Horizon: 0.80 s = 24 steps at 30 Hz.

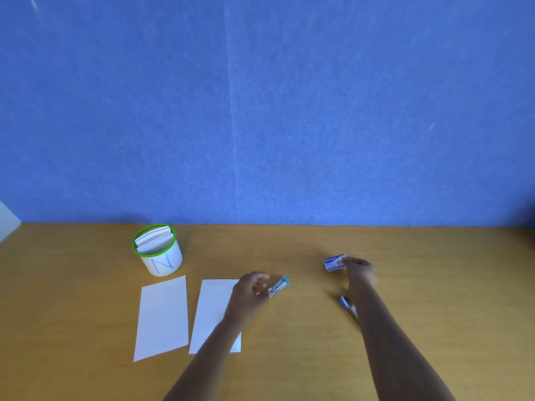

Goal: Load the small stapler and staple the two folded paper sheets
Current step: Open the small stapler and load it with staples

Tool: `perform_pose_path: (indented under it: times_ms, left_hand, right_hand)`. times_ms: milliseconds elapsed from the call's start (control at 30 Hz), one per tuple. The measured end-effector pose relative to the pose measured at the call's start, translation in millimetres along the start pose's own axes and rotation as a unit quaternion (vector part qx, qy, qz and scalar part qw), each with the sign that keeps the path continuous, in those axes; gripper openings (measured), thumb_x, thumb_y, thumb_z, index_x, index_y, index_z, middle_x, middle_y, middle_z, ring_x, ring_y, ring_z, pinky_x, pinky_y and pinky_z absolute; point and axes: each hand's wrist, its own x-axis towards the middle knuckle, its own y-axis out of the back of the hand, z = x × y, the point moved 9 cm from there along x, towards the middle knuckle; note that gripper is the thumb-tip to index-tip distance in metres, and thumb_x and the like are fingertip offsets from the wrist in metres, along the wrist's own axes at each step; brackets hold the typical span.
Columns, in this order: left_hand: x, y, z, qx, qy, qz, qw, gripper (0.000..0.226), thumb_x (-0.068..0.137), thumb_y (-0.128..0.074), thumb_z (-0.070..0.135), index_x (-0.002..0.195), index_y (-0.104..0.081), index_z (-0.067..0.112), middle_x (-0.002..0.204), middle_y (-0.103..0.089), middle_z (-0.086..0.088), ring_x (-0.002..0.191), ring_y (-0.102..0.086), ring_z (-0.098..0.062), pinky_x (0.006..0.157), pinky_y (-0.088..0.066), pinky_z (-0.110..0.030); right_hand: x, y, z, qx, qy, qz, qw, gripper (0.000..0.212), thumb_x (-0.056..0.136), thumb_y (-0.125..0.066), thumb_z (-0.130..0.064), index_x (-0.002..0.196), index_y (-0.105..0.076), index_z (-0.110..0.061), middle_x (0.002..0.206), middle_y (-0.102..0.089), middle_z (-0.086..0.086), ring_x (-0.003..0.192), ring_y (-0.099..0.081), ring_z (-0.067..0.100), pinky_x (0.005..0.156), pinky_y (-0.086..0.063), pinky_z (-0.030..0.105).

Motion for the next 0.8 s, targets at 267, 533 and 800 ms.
perform_pose_path:
  times_ms: [267, 533, 800]
  left_hand:
    - [-2.7, -10.3, -4.9, 0.102, -0.007, -0.025, 0.994, 0.042, 0.072, -0.072, 0.014, 0.112, -0.063, 0.024, 0.101, -0.058, 0.005, 0.094, -0.058, -0.011, 0.092, -0.047, -0.035]
    - [-3.3, -12.6, -4.3, 0.152, -0.018, -0.002, 0.988, 0.03, 0.079, -0.066, 0.015, 0.109, -0.065, 0.015, 0.103, -0.057, 0.001, 0.1, -0.053, -0.014, 0.085, -0.043, -0.023]
    - [-6.6, -12.5, 4.0, 0.192, -0.026, 0.034, 0.98, 0.019, 0.09, -0.055, 0.015, 0.105, -0.065, 0.01, 0.104, -0.057, -0.004, 0.091, -0.056, -0.019, 0.072, -0.043, -0.025]
  right_hand:
    - [5.4, 0.2, -1.1, -0.085, 0.051, 0.015, 0.995, 0.018, 0.088, -0.057, -0.012, 0.098, -0.07, -0.006, 0.102, -0.069, 0.018, 0.094, -0.059, 0.032, 0.068, -0.04, 0.028]
    - [-8.4, -4.2, -13.2, -0.066, 0.106, 0.026, 0.992, 0.019, 0.09, -0.055, -0.019, 0.1, -0.07, -0.01, 0.099, -0.071, 0.012, 0.083, -0.057, 0.026, 0.075, -0.047, 0.034]
    - [-72.7, -49.0, -20.0, -0.104, 0.258, -0.065, 0.958, 0.012, 0.088, -0.061, -0.016, 0.09, -0.07, -0.008, 0.076, -0.06, 0.007, 0.072, -0.057, 0.025, 0.062, -0.032, 0.025]
